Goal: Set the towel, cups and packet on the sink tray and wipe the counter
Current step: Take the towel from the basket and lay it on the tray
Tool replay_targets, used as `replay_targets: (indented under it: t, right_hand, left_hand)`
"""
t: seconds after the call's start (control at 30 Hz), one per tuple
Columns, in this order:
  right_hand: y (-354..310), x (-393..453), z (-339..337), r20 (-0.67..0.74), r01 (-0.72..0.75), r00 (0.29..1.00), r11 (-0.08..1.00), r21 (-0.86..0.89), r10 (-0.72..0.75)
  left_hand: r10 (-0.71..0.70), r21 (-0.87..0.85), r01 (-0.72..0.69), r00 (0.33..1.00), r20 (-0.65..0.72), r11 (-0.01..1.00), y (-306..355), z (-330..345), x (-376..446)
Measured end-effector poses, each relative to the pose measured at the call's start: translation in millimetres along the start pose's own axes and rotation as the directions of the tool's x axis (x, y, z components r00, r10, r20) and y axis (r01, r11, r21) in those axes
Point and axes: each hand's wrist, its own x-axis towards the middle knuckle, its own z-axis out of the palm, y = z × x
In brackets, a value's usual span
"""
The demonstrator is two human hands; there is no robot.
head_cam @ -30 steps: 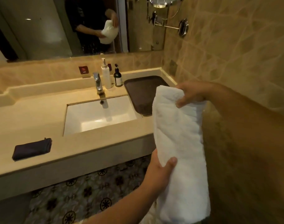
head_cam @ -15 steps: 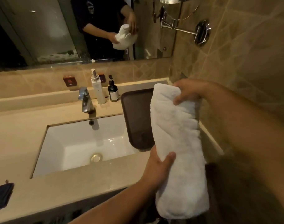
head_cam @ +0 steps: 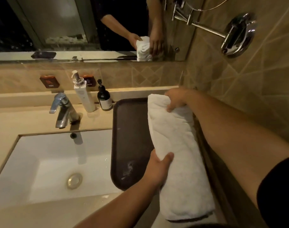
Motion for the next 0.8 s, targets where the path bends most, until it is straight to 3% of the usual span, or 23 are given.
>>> replay_targets:
  t: [0.4,0.67,0.8]
  right_hand:
    - [51.7,78.1,73.5,0.057,-0.094,0.995,0.988,0.123,0.088]
    - [50.0,96.2,85.7,0.041,-0.034,0.999,0.994,0.106,0.03]
    - [50.5,97.6,86.4,0.026,-0.057,0.998,0.993,0.105,0.055]
  left_hand:
    - [-0.2,0.037,0.202,0.979,-0.037,0.979,-25.8,-7.4,74.6]
    - [-0.232,0.017,0.234,0.97,-0.07,0.972,-35.4,-9.4,80.7]
    - [-0.195,0.121,0.204,0.977,-0.081,0.971,-35.5,-11.6,84.1]
